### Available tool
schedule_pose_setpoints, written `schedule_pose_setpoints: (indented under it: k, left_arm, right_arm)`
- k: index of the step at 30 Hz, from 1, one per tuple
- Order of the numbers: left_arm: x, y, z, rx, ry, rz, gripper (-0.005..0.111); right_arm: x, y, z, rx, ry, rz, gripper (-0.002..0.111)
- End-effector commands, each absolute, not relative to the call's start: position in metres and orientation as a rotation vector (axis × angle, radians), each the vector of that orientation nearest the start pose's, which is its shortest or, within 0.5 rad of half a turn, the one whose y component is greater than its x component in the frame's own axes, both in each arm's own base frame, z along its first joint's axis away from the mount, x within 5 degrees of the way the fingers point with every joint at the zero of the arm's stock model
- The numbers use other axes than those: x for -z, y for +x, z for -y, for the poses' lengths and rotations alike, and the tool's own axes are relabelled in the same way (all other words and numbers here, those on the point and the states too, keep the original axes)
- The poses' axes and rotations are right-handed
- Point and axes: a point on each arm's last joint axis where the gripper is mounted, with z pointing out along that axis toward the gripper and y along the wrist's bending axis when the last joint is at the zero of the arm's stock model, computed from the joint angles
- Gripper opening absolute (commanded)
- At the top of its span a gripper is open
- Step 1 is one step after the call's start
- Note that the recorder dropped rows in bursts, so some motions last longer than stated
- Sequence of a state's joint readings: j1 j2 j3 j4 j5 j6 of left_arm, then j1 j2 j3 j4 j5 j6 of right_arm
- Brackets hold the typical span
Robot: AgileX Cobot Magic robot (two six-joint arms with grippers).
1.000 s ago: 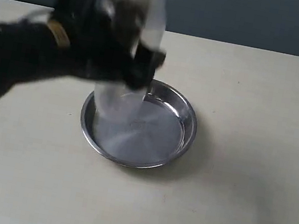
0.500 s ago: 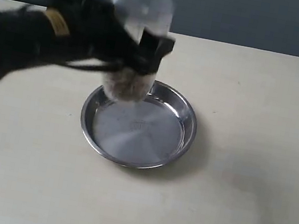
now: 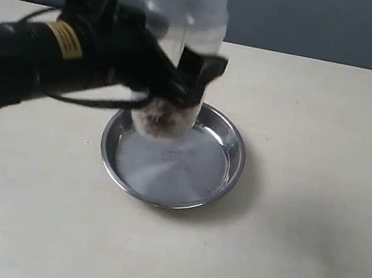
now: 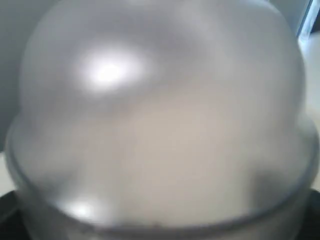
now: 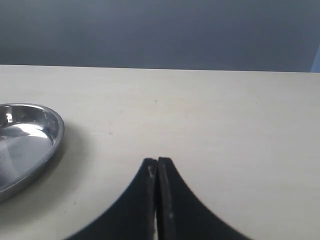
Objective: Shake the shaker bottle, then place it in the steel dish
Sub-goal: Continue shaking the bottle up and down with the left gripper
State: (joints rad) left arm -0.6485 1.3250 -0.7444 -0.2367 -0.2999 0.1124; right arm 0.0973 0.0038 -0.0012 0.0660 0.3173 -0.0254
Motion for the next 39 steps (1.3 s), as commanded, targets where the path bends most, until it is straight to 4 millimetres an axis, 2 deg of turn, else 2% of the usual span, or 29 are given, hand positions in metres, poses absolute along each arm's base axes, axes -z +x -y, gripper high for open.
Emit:
schedule_pose_setpoints:
  k: [1,11,19,24,26,28,30,32,33,34,35,37,38,39]
  left_arm:
    - [-0.323,0.232,0.164,0.513,0.346,-1.539,0.000]
    - [-0.320,0.233,0.165,0.510,0.350,-1.550,0.000]
    - [-0.301,0.246,0.174,0.483,0.371,-1.579,0.000]
    - [-0.320,0.245,0.170,0.484,0.308,-1.375,0.000]
    - [-0.321,0.245,0.170,0.484,0.308,-1.375,0.000]
    - [-0.303,0.248,0.175,0.478,0.358,-1.522,0.000]
    - [-0.268,0.250,0.179,0.456,0.425,-1.706,0.000]
    - [-0.245,0.251,0.180,0.437,0.441,-1.769,0.000]
    - [-0.250,0.251,0.180,0.438,0.441,-1.728,0.000]
    - [-0.274,0.250,0.179,0.452,0.421,-1.590,0.000]
    - [-0.306,0.246,0.178,0.469,0.408,-1.439,0.000]
    - [-0.383,0.229,0.170,0.488,0.399,-1.163,0.000]
    - [-0.402,0.223,0.167,0.472,0.429,-1.159,0.000]
    - [-0.409,0.222,0.163,0.453,0.449,-1.232,0.000]
  right_arm:
    - [-0.186,0.054,-0.007,-0.115,-0.072,-1.788,-0.001]
    - [-0.186,0.054,-0.007,-0.115,-0.072,-1.788,-0.001]
    - [-0.186,0.054,-0.007,-0.115,-0.072,-1.788,-0.001]
    - [-0.186,0.054,-0.007,-0.115,-0.072,-1.788,-0.001]
    - [-0.186,0.054,-0.007,-0.115,-0.072,-1.788,-0.001]
    - [-0.186,0.054,-0.007,-0.115,-0.072,-1.788,-0.001]
    - [-0.186,0.054,-0.007,-0.115,-0.072,-1.788,-0.001]
    - [-0.186,0.054,-0.007,-0.115,-0.072,-1.788,-0.001]
    - [-0.186,0.054,-0.007,-0.115,-0.072,-1.788,-0.001]
    - [-0.186,0.054,-0.007,-0.115,-0.072,-1.788,-0.001]
    - [-0.186,0.054,-0.007,-0.115,-0.072,-1.788,-0.001]
    - [-0.186,0.054,-0.007,-0.115,-0.072,-1.788,-0.001]
    - [-0.186,0.054,-0.007,-0.115,-0.072,-1.788,-0.001]
    - [-0.186,0.054,-0.007,-0.115,-0.072,-1.788,-0.001]
